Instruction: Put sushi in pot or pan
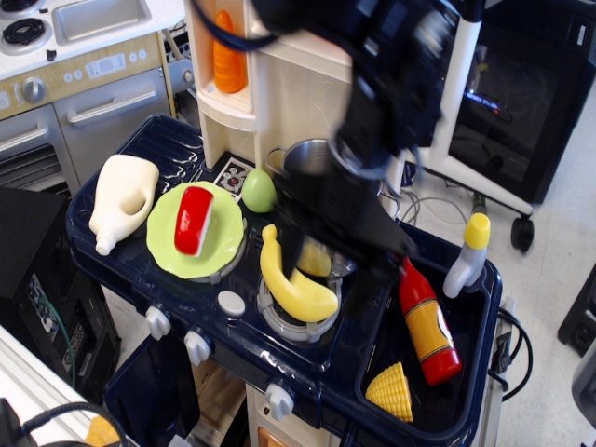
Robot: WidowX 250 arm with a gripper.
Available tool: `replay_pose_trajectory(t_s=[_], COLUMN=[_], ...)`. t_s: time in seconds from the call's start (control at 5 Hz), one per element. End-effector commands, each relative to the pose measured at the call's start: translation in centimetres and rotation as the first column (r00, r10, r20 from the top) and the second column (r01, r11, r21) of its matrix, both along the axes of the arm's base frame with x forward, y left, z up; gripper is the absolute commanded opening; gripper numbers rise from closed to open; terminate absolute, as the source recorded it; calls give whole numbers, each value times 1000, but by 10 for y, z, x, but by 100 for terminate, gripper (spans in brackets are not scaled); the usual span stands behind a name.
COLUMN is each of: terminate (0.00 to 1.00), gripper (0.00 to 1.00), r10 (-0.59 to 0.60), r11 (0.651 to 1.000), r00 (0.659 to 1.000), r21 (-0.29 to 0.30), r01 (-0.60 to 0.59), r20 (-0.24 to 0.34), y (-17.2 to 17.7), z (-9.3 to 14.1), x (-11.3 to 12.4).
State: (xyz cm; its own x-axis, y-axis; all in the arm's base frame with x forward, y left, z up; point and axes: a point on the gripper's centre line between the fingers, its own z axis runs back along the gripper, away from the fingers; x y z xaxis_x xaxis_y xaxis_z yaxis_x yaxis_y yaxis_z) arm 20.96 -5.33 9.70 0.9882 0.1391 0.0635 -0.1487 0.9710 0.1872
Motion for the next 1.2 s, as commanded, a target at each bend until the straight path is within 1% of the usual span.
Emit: replay_pose_trajectory(t_s=[0.0, 0.2, 0.4, 0.6, 0.8, 1.0], terminate=[0, 0, 0, 0, 0, 0], gripper=[100, 100, 100, 100, 100, 100], r10=[20, 10, 38, 56, 87, 70], r11=[998, 997, 998, 993, 990, 991], r00=[996, 989, 986, 984, 981, 978], r21=[63, 80, 52, 97, 97, 102], r01=[-25, -21, -47, -73, -105, -91], r20=[89, 145, 162, 167, 173, 199], y=[63, 89, 111, 120, 133, 140], z=[17, 2, -10, -24, -36, -46], x=[-2, 7, 14, 16, 17, 22])
